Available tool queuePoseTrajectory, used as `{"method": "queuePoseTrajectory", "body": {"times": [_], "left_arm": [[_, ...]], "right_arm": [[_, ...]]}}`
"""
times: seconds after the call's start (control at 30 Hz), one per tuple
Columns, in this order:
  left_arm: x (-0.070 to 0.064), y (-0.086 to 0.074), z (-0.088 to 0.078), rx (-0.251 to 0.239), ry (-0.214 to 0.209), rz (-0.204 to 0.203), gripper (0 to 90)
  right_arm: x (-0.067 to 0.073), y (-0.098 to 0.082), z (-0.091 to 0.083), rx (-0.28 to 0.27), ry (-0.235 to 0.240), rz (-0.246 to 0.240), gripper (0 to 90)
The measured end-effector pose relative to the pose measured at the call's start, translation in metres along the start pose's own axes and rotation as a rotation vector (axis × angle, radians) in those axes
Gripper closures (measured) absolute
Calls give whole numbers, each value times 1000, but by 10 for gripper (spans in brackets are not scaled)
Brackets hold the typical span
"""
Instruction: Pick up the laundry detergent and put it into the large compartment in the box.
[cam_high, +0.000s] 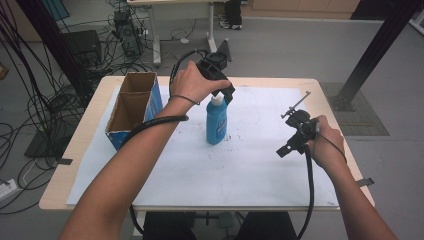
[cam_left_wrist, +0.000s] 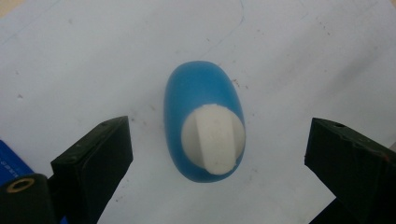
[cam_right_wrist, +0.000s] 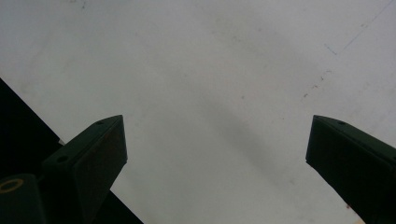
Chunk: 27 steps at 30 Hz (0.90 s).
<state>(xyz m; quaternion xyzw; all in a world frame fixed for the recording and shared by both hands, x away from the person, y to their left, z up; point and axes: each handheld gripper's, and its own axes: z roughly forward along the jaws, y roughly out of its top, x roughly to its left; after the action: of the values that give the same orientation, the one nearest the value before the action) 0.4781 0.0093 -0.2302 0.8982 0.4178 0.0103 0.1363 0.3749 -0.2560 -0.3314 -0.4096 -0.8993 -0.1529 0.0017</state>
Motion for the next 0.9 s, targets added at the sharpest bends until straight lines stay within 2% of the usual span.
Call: {"method": "queuePoseTrajectory", "body": {"times": [0.5,0.9], "left_arm": [[2,-2,12,-22,6,-27,83],[1,-5,23,-10,15,-24,83]], "right_arm": [[0,0,2,1,5,-6,49],[-1,0,4,2,6,-8,49]]}}
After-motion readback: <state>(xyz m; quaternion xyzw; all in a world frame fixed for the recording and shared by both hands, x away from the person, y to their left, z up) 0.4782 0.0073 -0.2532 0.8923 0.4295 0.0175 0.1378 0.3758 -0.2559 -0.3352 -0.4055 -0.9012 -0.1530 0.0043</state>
